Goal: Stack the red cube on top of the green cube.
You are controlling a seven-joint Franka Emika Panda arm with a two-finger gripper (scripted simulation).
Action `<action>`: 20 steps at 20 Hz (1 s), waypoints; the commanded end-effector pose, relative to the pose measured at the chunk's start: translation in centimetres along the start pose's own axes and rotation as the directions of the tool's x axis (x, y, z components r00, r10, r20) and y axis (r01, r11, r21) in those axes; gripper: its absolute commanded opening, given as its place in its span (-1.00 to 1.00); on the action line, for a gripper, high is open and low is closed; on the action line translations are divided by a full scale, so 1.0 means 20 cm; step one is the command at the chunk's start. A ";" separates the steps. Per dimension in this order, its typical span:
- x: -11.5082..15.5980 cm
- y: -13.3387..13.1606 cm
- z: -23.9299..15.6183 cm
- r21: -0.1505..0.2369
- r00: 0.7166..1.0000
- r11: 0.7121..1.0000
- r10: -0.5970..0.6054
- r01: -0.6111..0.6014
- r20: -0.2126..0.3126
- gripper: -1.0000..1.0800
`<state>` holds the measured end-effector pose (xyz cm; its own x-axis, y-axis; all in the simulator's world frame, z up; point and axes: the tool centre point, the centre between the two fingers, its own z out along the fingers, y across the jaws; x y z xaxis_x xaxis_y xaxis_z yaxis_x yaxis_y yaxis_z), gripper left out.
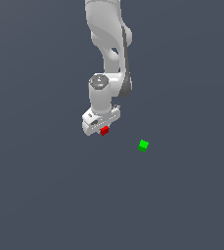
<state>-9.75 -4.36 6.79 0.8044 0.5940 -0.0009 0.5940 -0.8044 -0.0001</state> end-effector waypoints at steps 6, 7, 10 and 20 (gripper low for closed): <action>0.00 0.00 -0.21 0.000 1.000 1.000 0.000 0.000 -0.001 -1.00; 0.00 0.00 -0.22 0.000 1.000 1.000 0.000 0.000 -0.001 -1.00; 0.00 0.00 -0.26 0.000 1.000 1.000 0.000 0.000 -0.001 -1.00; 0.04 -0.02 -0.25 0.000 1.000 1.000 0.000 0.000 -0.001 -1.00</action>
<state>-9.47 -3.94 11.82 0.8048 0.5935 0.0000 0.5935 -0.8048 0.0001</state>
